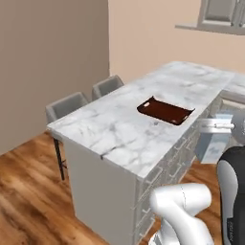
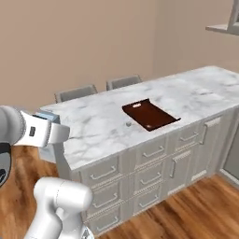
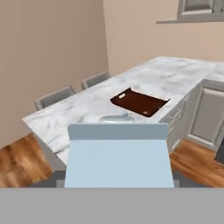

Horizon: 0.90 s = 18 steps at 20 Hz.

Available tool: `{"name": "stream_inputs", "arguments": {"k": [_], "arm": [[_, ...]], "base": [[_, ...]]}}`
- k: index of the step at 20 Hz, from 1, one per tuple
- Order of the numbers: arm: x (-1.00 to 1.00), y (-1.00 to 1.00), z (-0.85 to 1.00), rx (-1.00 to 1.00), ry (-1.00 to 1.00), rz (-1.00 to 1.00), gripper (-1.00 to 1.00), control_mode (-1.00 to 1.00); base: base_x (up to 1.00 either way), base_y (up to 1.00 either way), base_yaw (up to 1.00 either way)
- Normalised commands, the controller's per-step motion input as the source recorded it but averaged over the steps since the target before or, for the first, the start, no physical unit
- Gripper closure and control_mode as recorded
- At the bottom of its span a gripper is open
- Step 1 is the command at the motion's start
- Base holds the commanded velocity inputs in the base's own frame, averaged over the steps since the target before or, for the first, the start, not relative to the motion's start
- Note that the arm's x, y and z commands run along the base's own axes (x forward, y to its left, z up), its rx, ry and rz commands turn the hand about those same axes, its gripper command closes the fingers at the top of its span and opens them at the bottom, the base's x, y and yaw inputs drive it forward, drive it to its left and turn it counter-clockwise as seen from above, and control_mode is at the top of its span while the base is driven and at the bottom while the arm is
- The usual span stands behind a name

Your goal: Take out the milk from the fridge and place it on the tray on the counter. Then take the sugar cube near the tray and place it in the tray.

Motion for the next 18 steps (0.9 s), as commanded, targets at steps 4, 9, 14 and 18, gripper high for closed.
{"name": "stream_inputs", "arguments": {"k": [4,9,14,18], "arm": [[0.00,0.00,0.00,0.00,0.00,0.00,1.00,1.00],[0.00,0.00,0.00,0.00,0.00,0.00,1.00,1.00],[0.00,0.00,0.00,0.00,0.00,0.00,1.00,1.00],[0.00,0.00,0.00,0.00,0.00,0.00,1.00,1.00]], "base": [[0.00,-0.69,0.75],[-0.02,-0.73,0.74],[-0.32,-0.90,0.65],[-0.72,-1.00,0.33]]}}
